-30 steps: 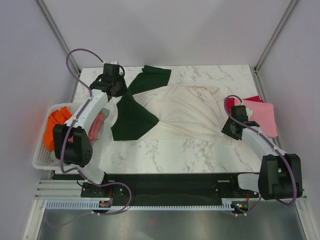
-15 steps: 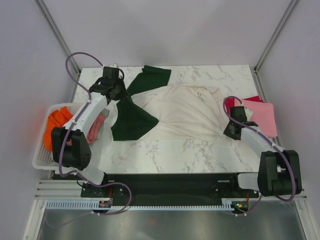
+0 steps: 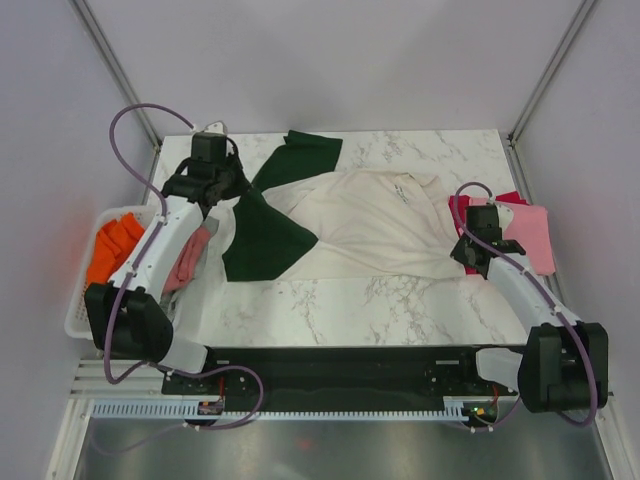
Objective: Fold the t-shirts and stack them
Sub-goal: Fold the tshirt
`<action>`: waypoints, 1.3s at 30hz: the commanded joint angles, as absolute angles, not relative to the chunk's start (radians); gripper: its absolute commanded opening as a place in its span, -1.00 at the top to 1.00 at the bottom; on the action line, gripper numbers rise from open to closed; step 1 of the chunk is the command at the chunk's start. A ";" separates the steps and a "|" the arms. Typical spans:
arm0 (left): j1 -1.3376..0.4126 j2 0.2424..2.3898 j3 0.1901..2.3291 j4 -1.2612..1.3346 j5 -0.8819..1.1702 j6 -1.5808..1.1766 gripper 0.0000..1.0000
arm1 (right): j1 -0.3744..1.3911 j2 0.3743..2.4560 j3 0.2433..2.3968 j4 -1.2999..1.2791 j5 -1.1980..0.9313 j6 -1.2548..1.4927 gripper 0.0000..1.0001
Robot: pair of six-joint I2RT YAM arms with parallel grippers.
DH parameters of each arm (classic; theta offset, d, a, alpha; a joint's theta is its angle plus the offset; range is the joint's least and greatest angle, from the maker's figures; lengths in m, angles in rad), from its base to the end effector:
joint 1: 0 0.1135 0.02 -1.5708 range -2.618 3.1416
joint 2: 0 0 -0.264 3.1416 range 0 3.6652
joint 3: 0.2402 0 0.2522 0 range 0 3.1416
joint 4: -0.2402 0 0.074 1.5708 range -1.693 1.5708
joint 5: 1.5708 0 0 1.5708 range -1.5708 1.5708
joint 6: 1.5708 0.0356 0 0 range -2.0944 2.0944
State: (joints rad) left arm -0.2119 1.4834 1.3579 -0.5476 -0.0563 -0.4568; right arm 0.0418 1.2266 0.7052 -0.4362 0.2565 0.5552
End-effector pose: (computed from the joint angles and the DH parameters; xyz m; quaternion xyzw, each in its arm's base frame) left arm 0.3261 -0.0681 0.3371 -0.1221 0.8924 -0.1184 0.4181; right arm 0.2358 0.0008 0.2033 0.2774 0.9048 -0.0285 0.3220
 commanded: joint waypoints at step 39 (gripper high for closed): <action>-0.215 0.824 1.072 -0.568 0.124 -0.463 0.96 | 0.029 0.995 0.672 -0.566 -0.031 0.555 0.72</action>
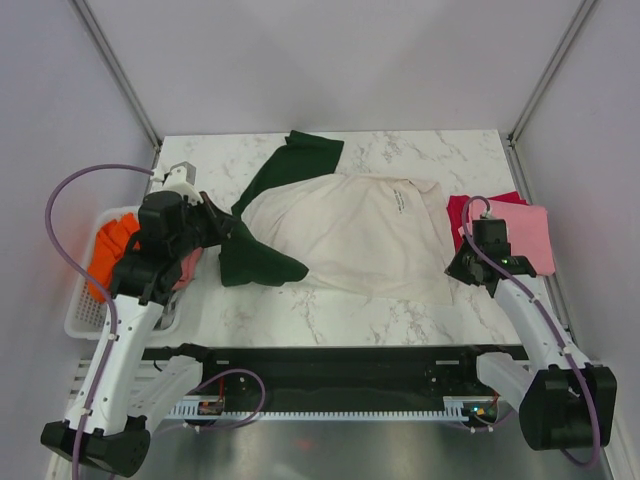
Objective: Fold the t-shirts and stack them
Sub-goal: Fold the tshirt
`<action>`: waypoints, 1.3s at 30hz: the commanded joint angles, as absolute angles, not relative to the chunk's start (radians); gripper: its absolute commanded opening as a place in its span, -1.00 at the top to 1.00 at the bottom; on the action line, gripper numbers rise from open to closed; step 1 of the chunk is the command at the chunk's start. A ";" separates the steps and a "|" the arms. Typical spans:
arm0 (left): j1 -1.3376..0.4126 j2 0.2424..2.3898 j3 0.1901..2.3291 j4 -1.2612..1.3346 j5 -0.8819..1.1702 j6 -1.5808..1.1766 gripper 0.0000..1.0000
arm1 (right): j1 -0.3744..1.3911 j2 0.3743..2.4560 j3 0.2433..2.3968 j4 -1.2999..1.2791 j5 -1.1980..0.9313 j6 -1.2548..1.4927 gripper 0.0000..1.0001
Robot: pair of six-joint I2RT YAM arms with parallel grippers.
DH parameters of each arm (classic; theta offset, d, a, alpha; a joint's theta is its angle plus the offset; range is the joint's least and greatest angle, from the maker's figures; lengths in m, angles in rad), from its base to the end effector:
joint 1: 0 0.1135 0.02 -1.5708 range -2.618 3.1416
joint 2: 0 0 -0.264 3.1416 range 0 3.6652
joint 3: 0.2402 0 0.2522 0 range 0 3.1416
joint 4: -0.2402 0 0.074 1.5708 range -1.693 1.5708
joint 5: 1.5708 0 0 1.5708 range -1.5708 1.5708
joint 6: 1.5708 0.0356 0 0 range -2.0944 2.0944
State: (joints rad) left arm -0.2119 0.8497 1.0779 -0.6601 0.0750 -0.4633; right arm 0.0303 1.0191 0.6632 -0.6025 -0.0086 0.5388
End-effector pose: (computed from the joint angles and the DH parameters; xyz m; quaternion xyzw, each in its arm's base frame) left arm 0.1658 -0.0384 0.3798 -0.0855 0.8375 -0.2083 0.4979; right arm 0.1950 0.0062 0.2195 0.2386 0.9231 0.0886 0.2882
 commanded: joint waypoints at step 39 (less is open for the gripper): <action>-0.215 0.842 1.043 -0.552 0.160 -0.463 0.96 | 0.029 1.259 0.571 -0.308 0.025 0.571 0.78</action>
